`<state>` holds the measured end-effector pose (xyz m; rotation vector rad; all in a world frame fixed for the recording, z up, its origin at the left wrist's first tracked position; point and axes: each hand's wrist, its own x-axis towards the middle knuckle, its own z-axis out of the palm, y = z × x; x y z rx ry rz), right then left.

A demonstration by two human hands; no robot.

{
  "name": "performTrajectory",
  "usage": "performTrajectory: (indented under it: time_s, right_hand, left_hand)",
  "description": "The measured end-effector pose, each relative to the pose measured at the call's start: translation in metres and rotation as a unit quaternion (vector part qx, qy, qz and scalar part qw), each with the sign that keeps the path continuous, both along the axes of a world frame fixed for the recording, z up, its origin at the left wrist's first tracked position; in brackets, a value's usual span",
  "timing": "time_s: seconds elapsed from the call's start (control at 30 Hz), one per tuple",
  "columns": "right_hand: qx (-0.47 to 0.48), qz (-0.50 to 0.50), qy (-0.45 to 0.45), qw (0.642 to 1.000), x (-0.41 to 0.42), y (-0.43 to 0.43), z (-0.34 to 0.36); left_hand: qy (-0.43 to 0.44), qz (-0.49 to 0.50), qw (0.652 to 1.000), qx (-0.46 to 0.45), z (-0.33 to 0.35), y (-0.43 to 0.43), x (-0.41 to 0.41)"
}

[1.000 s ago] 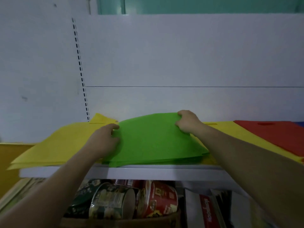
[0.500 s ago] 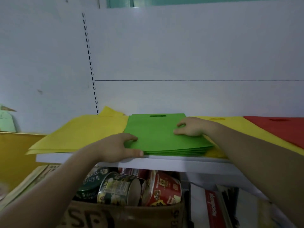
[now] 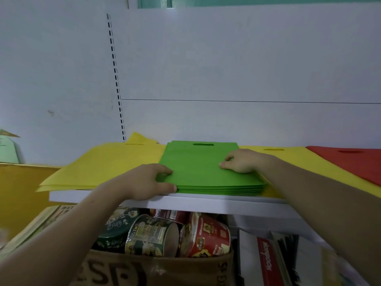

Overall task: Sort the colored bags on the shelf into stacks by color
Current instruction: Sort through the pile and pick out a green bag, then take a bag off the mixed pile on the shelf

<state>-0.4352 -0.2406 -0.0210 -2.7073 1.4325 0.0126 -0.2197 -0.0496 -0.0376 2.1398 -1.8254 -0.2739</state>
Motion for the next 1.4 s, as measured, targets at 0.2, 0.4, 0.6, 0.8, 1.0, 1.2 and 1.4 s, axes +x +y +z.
performTrajectory:
  time_s: [0.2,0.4,0.6,0.8,1.0,1.2,1.4]
  right_hand:
    - [-0.037,0.023,-0.010,0.999,0.019,-0.002,0.015]
    - [-0.039,0.094,-0.060,0.993,0.060,0.014,0.020]
    - [-0.043,0.109,-0.062,0.991,0.103,0.037,0.019]
    - [-0.042,0.086,-0.061,0.994,0.170,0.061,0.017]
    - [-0.021,0.025,-0.041,0.999,0.236,0.080,0.009]
    - [-0.007,-0.044,-0.025,0.999,0.257,0.086,0.000]
    - [-0.008,-0.064,0.000,0.998,0.263,0.079,-0.009]
  left_hand:
    - [0.008,0.017,1.000,-0.005,0.012,0.003,-0.004]
    - [0.000,0.063,0.998,-0.031,0.014,0.020,0.008]
    - [0.015,0.094,0.994,-0.048,0.011,0.047,0.051]
    - [0.023,0.112,0.992,-0.049,0.002,0.073,0.126]
    - [0.031,0.110,0.992,-0.054,0.001,0.095,0.212]
    - [0.081,0.109,0.990,-0.040,-0.007,0.089,0.254]
    - [0.116,0.109,0.987,-0.030,-0.013,0.070,0.249]
